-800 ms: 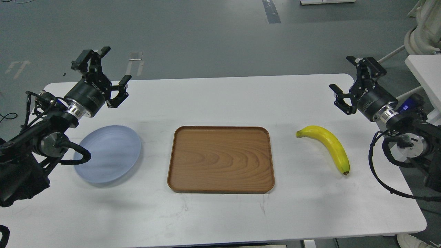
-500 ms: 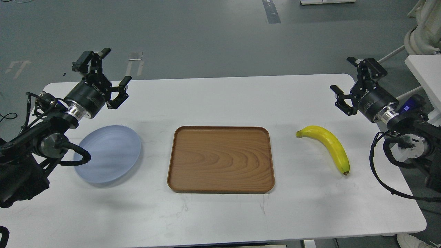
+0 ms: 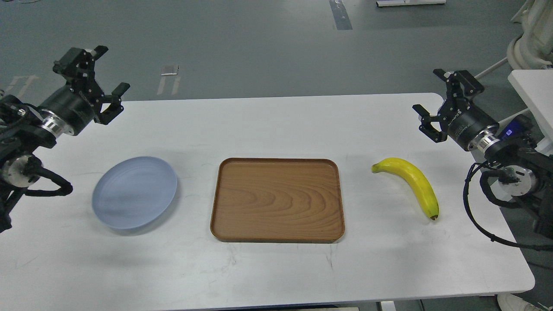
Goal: Place banana on plate with both arms
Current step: 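Move the left gripper down toward the edge of the light blue plate, then grasp the rim of the light blue plate with the left gripper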
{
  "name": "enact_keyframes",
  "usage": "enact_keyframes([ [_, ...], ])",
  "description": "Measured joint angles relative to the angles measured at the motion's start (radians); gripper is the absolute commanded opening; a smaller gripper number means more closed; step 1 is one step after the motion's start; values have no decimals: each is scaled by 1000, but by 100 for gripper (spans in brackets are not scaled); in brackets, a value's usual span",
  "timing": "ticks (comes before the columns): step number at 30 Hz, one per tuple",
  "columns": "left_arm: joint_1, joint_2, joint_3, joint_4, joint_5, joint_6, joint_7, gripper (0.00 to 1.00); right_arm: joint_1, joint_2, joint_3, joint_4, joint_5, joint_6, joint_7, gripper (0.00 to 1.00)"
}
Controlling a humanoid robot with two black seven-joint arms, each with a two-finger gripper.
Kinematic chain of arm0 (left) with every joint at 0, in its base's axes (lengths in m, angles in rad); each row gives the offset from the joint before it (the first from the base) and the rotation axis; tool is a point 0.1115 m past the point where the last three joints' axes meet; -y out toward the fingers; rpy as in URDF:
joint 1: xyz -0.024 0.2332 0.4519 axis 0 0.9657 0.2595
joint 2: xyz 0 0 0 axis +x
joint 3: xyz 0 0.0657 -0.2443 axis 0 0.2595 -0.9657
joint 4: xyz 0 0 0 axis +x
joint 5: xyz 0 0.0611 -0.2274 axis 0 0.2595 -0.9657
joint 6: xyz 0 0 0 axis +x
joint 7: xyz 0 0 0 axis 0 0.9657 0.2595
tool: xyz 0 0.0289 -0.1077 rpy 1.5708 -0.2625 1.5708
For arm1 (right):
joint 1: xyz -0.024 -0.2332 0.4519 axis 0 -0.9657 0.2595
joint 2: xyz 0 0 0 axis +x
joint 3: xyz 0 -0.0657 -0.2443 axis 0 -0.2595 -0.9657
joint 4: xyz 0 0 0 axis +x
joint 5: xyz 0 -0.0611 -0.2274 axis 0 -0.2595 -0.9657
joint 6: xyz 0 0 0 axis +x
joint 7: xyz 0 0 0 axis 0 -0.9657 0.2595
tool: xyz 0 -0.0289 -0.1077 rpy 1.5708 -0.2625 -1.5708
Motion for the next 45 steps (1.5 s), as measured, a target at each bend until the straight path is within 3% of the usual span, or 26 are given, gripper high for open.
enact_keyframes([
  [7, -18, 193, -2, -268, 547, 0, -15, 100, 9, 6, 0, 0, -3, 0, 0, 100],
  [13, -5, 252, 14, -331, 968, 0, -15, 100, 16, 8, 0, -1, -4, 0, 0, 100],
  [17, 10, 257, 130, -292, 1131, 33, -15, 100, 16, 10, 0, -1, -5, 0, 0, 100],
  [23, 22, 221, 269, -156, 1158, 146, -15, 99, 13, 20, 0, 2, -5, 0, 0, 100],
  [37, 104, 80, 285, 85, 1147, 205, -15, 91, 9, 22, 0, 2, -5, 0, 0, 100],
  [40, 116, 72, 285, 104, 1143, 225, -15, 80, 9, 22, 0, 2, -5, 0, 0, 100],
  [41, 118, 71, 285, 108, 1138, 230, -15, 71, 9, 22, 0, 2, -6, 0, 0, 100],
  [42, 119, 71, 285, 111, 1131, 233, -15, 71, 9, 22, 0, 1, -6, 0, 0, 100],
  [44, 120, 71, 285, 114, 1111, 235, -15, 46, 9, 23, 0, 1, -6, 0, 0, 100],
  [45, 121, 71, 285, 114, 1101, 235, -15, 40, 9, 23, 0, 1, -7, 0, 0, 100],
])
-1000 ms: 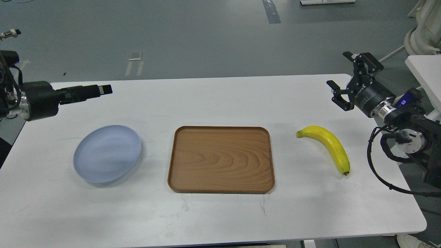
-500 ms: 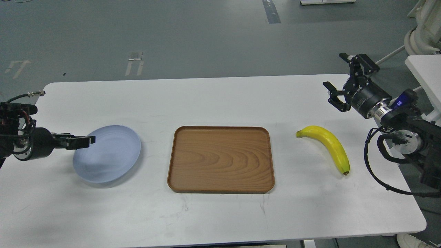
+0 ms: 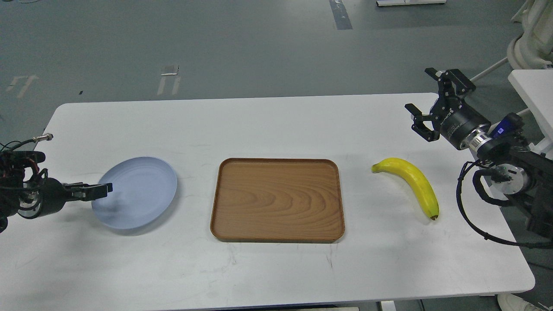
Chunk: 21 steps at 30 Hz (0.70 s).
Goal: Place banana on plate with both arms
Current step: 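Grasp the rim of the light blue plate with the left gripper, then lift the plate with the left gripper and lower it onto the wooden tray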
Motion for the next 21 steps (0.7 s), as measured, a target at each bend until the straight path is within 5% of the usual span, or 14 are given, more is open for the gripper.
enact_keyframes([
  [2, 0, 0, 0, 0, -20, 0, 0, 21, -3, 0, 0, 0, -2, 0, 0, 100],
  [5, 2, 0, 0, -4, -35, 1, 0, 9, -7, 0, 0, 0, -9, 0, 0, 100],
  [12, 11, 2, 0, -13, -41, -4, 0, 0, -7, -1, 0, -2, -12, 0, 0, 100],
  [21, 9, 0, 0, -14, -41, -3, 0, 0, -2, 0, -1, -3, -13, 0, 0, 100],
])
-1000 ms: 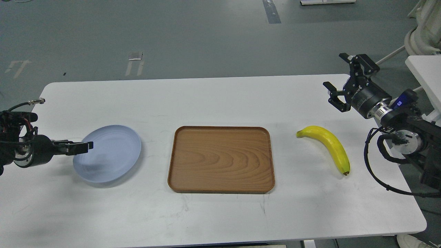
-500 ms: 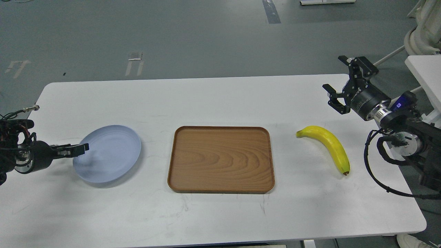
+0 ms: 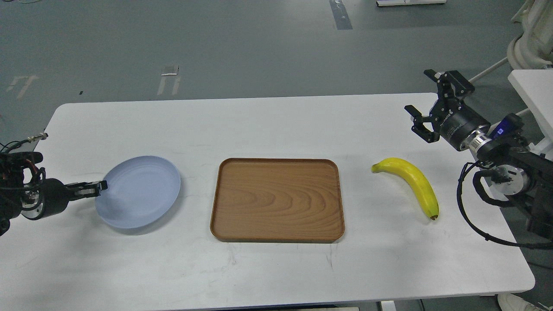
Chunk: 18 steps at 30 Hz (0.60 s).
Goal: Place banana on plate with both arms
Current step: 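Lift the plate with the left gripper and lower it onto the wooden tray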
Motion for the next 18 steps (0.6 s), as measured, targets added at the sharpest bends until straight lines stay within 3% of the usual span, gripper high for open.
enact_keyframes([
  [6, -39, 5, -2, -34, -46, -8, 0, 0, 1, 0, -1, 0, 0, 0, 0, 100],
  [13, -196, 15, -1, -189, -97, -94, 0, 0, 7, -3, -1, -3, 0, 0, 0, 100],
  [18, -305, -59, 45, -249, -81, -108, 0, 0, 8, -3, -1, -15, 0, 0, 0, 100],
])
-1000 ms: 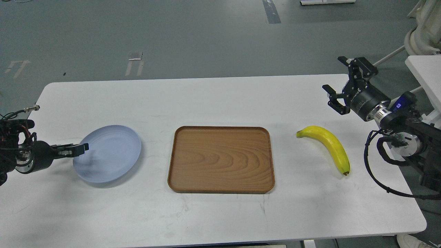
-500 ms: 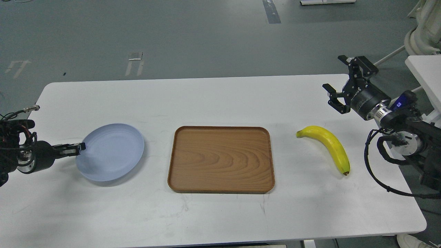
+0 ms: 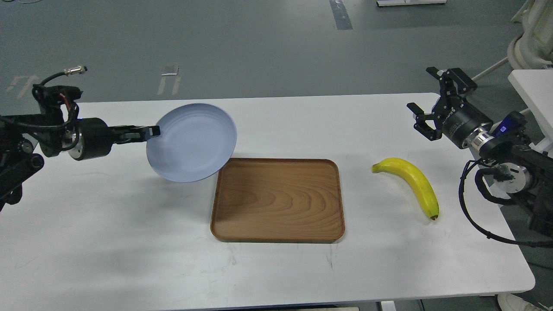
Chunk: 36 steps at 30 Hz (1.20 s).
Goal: Place banana on plate with both arms
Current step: 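Lift the plate with the left gripper and lower it onto the wooden tray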
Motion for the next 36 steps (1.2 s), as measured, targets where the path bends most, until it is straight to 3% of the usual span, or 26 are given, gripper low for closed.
enact_keyframes([
  [6, -111, -176, 137, 18, 63, -1, 0, 0, -2, -2, 0, -1, 0, 0, 0, 100],
  [17, -137, -439, 252, 222, 73, -5, 0, 0, -14, -4, 0, -1, -1, 0, 0, 100],
  [33, -114, -560, 320, 366, 63, -25, 0, 0, -17, -9, 0, -1, -1, 0, 0, 100],
  [34, -109, -563, 323, 370, 63, -25, 0, 3, -17, -9, 0, -1, -1, 0, 0, 100],
  [36, -102, -565, 324, 377, 63, -25, 0, 29, -17, -10, 0, -1, -1, 0, 0, 100],
])
